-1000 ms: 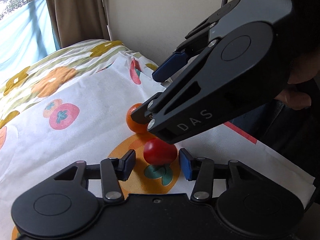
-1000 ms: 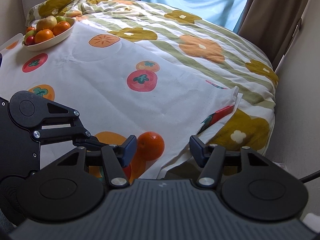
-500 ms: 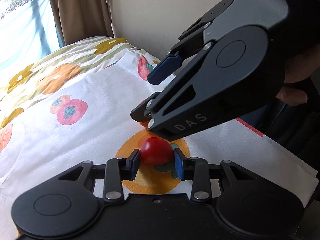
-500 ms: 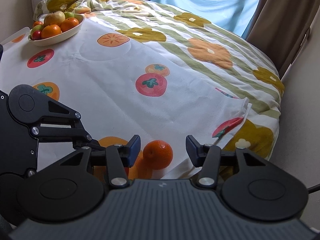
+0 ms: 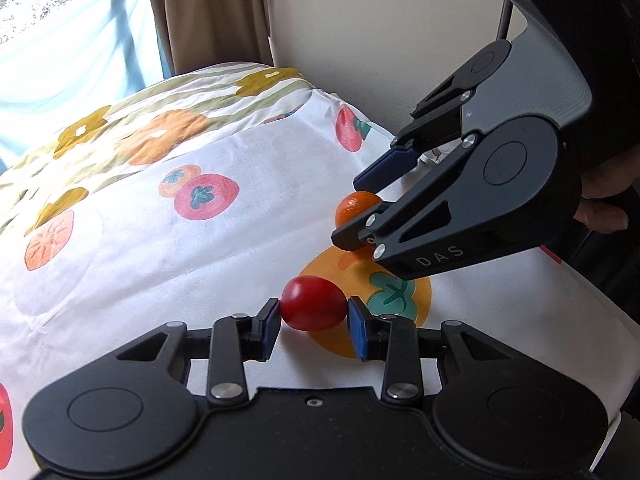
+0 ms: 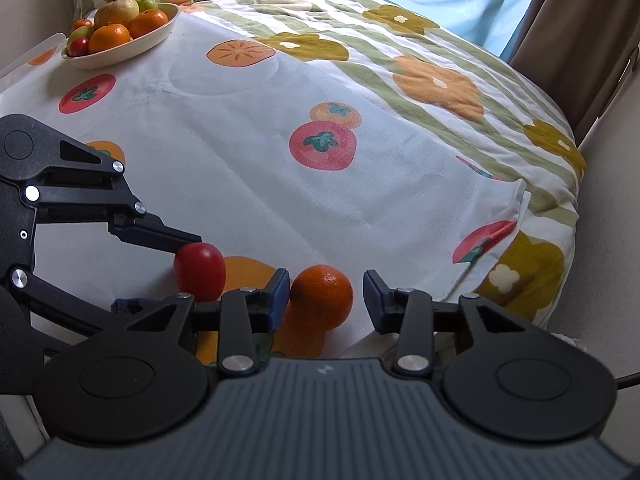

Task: Organize fruits
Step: 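Grasp the red tomato with the left gripper while the right grasps the small orange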

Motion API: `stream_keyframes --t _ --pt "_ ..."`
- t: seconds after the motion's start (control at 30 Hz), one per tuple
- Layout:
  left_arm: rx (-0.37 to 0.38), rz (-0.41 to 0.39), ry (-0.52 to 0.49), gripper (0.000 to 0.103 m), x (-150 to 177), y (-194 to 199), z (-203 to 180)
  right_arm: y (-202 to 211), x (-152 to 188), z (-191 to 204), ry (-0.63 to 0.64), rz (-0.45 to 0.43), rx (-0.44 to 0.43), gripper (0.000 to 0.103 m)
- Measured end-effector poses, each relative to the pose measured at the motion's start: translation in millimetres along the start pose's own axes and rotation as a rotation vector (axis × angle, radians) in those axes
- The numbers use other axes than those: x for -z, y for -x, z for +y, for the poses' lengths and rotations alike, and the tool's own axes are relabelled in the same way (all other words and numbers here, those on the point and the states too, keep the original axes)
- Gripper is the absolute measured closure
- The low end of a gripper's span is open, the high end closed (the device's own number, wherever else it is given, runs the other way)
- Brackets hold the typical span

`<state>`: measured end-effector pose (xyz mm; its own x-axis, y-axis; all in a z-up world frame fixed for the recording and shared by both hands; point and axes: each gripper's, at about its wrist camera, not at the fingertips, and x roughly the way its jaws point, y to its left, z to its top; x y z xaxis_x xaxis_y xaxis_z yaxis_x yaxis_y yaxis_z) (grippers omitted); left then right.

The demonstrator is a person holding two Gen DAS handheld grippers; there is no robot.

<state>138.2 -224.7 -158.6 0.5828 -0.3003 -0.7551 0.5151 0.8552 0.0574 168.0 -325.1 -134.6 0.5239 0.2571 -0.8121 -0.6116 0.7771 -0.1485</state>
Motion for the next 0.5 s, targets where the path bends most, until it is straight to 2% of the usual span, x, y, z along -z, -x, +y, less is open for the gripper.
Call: stream_keyframes --t 0.03,0.2,0.33,0.5 --pt "-0.006 0.000 0.007 0.063 1 2 1 -1 0 1 0.000 0.007 -0.001 0.054" --pt "-0.042 -0.008 0.051 0.063 6 14 9 5 2 8 -0.017 -0.005 0.004 0.054" --pt "-0.087 -0.002 0.125 0.063 8 24 19 13 -2 20 -0.021 -0.008 -0.008 0.054" --pt "-0.141 -0.020 0.190 0.063 14 50 30 25 -12 40 -0.031 -0.028 -0.025 0.054"
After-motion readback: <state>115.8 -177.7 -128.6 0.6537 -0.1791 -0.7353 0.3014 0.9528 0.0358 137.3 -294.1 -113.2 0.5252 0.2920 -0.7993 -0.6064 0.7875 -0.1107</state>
